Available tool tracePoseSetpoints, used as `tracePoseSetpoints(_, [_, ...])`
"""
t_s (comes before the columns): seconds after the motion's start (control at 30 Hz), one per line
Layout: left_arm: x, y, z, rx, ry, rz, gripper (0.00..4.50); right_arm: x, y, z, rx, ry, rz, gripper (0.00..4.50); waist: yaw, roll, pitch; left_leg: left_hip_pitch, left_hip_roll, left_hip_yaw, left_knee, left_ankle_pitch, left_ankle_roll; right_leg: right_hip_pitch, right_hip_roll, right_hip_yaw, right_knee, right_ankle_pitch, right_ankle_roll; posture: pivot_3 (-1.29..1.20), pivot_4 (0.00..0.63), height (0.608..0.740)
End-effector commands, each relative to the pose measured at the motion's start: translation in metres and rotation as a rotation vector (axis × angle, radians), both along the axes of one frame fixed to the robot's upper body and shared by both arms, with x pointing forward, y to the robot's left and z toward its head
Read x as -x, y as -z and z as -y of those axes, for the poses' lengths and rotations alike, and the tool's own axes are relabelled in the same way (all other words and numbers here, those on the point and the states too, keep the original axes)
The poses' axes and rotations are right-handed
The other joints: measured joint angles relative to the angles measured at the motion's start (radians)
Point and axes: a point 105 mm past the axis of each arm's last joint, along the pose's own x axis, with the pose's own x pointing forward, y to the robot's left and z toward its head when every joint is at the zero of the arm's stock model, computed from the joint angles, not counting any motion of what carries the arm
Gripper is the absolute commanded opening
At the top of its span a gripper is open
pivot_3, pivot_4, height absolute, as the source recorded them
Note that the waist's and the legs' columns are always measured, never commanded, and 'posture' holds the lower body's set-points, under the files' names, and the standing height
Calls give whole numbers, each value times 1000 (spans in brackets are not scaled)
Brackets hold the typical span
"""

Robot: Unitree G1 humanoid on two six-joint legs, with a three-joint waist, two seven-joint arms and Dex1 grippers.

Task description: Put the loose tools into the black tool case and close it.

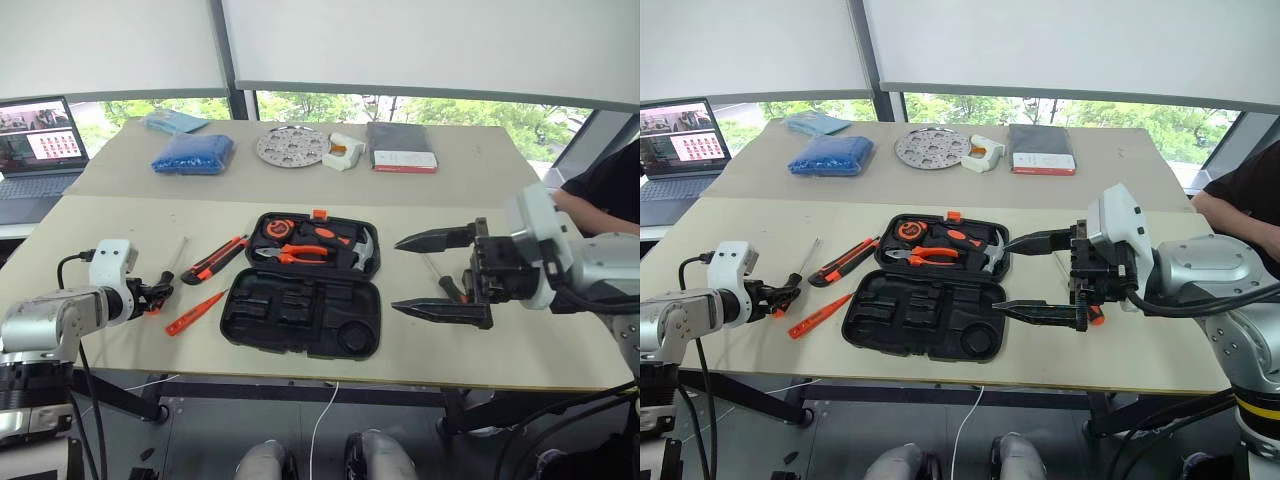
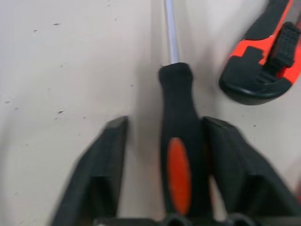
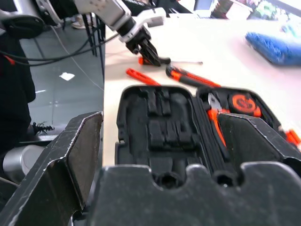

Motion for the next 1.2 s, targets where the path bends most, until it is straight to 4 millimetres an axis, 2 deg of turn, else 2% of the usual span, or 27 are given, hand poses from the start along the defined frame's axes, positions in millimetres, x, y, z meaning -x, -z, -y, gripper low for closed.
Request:
tracePoseSetpoints(0.03, [16,19,-27,-43,-111,-74,973,-3,-5,1,10,11,56,4500,-11,0,0,1,0,0,0,1,-2,0,0,0,1,0,1,0,150,718])
tracePoseSetpoints(0.1, [16,13,-34,-59,-126,-54,894,-6,-3,2,21,24,62,4500,-20,0,0,3,1,-1,0,2,-3,2,0,0,2,1,2,0,150,718])
tracePoseSetpoints(0.17, [11,-1,-41,-92,-120,5,894,-9,-1,4,30,42,66,4500,-24,0,0,5,1,-1,-1,2,-4,3,0,-1,2,1,2,0,150,718])
tracePoseSetpoints(0.23, [1,-26,-45,-138,-74,111,894,-11,2,6,40,52,52,4500,-24,-1,0,5,2,-2,-1,2,-5,3,1,-1,3,1,2,0,150,718])
tracePoseSetpoints(0.33, [-14,-65,-38,-192,43,264,894,-11,5,9,52,51,30,4500,-19,-6,4,-2,2,-3,-1,5,-9,-4,4,-3,3,1,2,0,150,718])
tracePoseSetpoints(0.4, [-24,-98,-8,-247,315,407,894,-12,5,10,52,55,29,4500,-7,-7,4,-7,2,-4,0,6,-9,-7,4,-5,4,1,1,0,150,718])
tracePoseSetpoints(0.5, [-25,-114,28,-267,596,463,894,-14,5,11,53,69,43,4500,13,-7,4,-12,0,-4,2,5,-7,-9,0,-8,2,1,-2,0,150,718])
tracePoseSetpoints(0.53, [-22,-116,47,-266,739,468,894,-15,6,11,52,75,46,4500,13,-7,4,-14,-1,-4,3,4,-6,-9,-1,-9,2,3,-7,0,150,718])
tracePoseSetpoints(0.57, [-19,-117,60,-268,841,469,894,-16,6,11,52,79,48,4500,13,-7,4,-14,-1,-4,4,3,-3,-9,-1,-8,1,4,-8,0,150,718])
tracePoseSetpoints(0.63, [-10,-104,101,-279,1140,397,894,-14,9,11,55,88,49,4500,11,-7,4,-17,-1,-4,8,6,6,-9,0,-8,1,2,-4,0,150,718])
tracePoseSetpoints(0.7, [-9,-87,120,-356,1327,333,894,-13,11,11,55,97,50,4500,12,-7,4,-19,-2,-4,10,5,9,-9,1,-9,1,0,0,0,150,718])
tracePoseSetpoints(0.77, [-14,-76,128,-436,1425,311,894,-11,11,12,55,105,50,4500,10,-7,4,-20,-3,-4,11,5,9,-9,4,-10,0,0,0,0,150,718])
tracePoseSetpoints(1.0, [-39,-59,161,-519,1578,343,894,-9,14,15,54,146,52,4500,1,-8,5,-21,0,-6,18,5,11,-9,4,-10,3,0,0,0,150,718])
tracePoseSetpoints(1.2, [-48,-45,171,-565,1617,319,894,-11,14,15,49,169,63,4500,-2,-8,5,-22,0,-7,19,4,13,-9,4,-10,3,1,1,0,150,718])
